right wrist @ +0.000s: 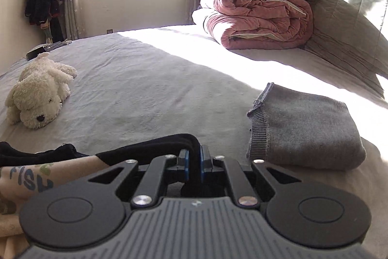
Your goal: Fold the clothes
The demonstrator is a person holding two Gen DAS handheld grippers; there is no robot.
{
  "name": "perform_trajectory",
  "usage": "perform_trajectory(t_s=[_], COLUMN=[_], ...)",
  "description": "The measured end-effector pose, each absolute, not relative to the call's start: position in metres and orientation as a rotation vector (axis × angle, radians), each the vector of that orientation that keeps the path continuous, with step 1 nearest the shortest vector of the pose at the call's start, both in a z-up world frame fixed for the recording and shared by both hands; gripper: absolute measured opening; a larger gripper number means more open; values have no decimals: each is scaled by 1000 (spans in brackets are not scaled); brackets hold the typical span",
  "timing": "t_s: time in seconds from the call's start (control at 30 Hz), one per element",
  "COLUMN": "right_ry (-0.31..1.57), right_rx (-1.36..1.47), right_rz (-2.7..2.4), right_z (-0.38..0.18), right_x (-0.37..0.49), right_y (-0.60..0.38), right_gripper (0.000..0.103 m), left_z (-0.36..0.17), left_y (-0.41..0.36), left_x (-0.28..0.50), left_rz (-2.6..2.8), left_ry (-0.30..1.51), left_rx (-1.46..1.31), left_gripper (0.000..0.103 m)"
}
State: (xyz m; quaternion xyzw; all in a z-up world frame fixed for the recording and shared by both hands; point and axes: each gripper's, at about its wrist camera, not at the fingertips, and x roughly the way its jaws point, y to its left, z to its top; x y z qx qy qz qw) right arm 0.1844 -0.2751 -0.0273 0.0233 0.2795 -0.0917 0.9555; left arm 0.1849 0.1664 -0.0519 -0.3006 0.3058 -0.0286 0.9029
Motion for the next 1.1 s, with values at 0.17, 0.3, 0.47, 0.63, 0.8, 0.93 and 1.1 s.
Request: perform_trajectory(t_s=[0.17,0.3,0.47,0.63,0.8,0.93,1.1], right_ry=[606,647,660,688,703,733,787], right_rx=[44,56,35,51,83,135,285], right_rz=[-189,-182,-171,-146,-98,-46,40], right_z=[-43,-50,-41,-28,-22,-22,-24], right_x=[201,195,178,153,122,99,75], right_y=[-262,-258,-260,-258,-251,-249,-249], right_gripper=[11,18,50,53,58,59,59], left_z=[-55,-55,-52,-43,-36,-29,-24], left_y=[158,153,152,146,138,136,144], left_x=[193,195,189,169,148,133,109], left_rz=[-50,-51,-51,-15,-36,-61,-92], left_ry=[673,715,752,815,850,897,920], left_rx=[-566,-536,-540,-504,-454,-407,-412], left_gripper=[1,3,17,43,48,52,57])
